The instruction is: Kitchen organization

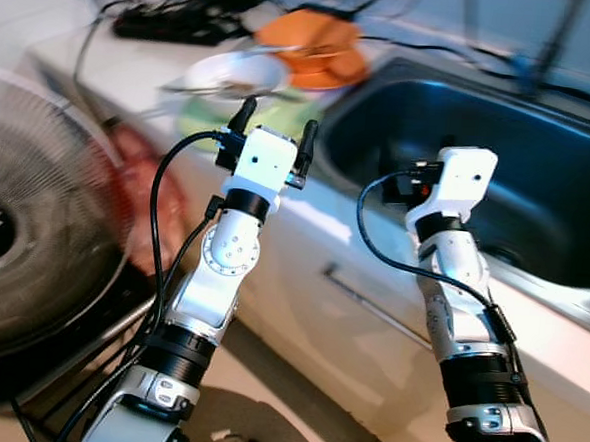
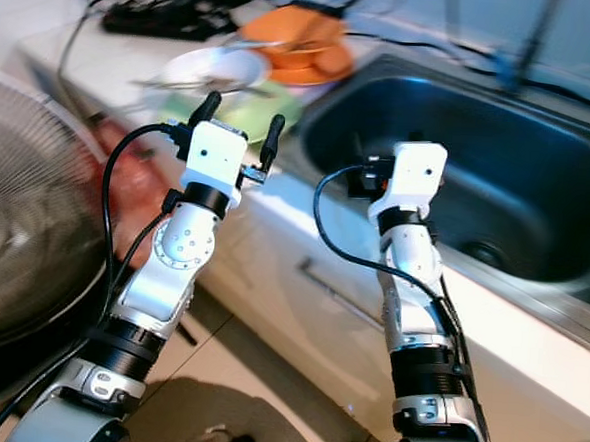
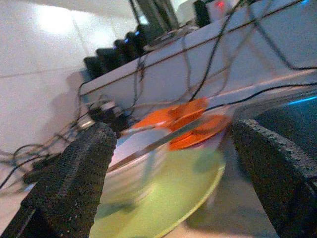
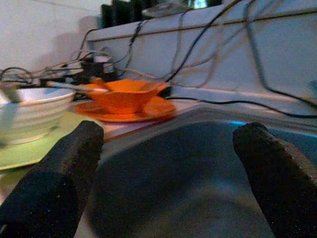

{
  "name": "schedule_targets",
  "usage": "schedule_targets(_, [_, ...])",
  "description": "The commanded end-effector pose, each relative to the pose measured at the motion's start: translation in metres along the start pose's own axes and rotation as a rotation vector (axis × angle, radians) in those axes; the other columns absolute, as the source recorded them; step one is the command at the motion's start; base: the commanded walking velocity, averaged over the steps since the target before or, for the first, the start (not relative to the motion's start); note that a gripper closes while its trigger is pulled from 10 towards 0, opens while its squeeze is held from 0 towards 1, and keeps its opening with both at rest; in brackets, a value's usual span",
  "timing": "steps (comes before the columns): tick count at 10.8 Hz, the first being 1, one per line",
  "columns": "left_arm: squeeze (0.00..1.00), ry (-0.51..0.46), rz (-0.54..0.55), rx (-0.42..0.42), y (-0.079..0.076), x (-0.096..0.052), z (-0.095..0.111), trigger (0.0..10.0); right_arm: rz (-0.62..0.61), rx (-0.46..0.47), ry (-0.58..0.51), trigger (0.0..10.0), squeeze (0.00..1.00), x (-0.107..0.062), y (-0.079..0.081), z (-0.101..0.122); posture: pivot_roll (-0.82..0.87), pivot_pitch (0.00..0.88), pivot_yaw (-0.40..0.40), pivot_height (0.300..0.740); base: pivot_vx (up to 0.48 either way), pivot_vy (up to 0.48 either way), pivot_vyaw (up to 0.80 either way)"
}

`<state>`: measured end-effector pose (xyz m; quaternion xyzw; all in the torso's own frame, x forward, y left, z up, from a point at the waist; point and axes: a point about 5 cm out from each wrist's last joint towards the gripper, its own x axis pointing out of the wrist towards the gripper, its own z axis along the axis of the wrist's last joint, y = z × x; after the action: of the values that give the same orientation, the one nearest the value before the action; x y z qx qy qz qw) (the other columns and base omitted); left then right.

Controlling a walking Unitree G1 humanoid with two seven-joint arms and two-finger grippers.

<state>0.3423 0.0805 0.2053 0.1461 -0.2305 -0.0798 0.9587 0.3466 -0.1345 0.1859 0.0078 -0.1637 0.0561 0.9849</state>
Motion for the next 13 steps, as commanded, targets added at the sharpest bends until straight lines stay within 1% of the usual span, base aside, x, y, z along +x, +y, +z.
schedule_targets(1, [0.00,0.014,0.010,-0.002,0.0037,-0.0013,-0.0020,10.0,0.007,0.007,0.010,10.0,0.00,-0.0006,0.0024,-0.0015,0.00,0.105,0.069,0.740,0.000,0.480,0.00])
schedule_targets(2, [0.00,0.014,0.010,0.000,0.0038,-0.0011,-0.0019,10.0,0.007,0.007,0.011,10.0,0.00,-0.0005,0.0023,-0.0015,0.00,0.106,0.069,0.740,0.000,0.480,0.00])
schedule_targets(3, [0.00,0.012,0.004,0.016,0.0037,-0.0014,-0.0024,10.0,0.008,0.008,0.011,10.0,0.00,-0.0003,0.0024,-0.0016,0.00,0.106,0.069,0.740,0.000,0.000,0.00])
schedule_targets(8, [0.00,0.011,-0.008,0.016,0.0005,-0.0016,-0.0028,10.0,0.004,0.009,0.016,10.0,0.00,-0.0007,0.0022,-0.0025,0.00,0.105,0.069,0.740,0.000,0.000,0.00])
schedule_targets(11, [0.00,0.030,-0.003,0.018,0.0025,-0.0016,-0.0052,10.0,-0.013,0.028,0.029,10.0,0.00,-0.0004,0.0005,-0.0040,0.00,0.106,0.069,0.740,0.000,0.000,0.00])
schedule_targets(13, [0.00,0.032,0.001,0.016,0.0029,-0.0015,-0.0053,10.0,-0.016,0.033,0.038,10.0,0.00,0.0000,0.0002,-0.0051,0.00,0.106,0.069,0.740,0.000,0.000,-0.80])
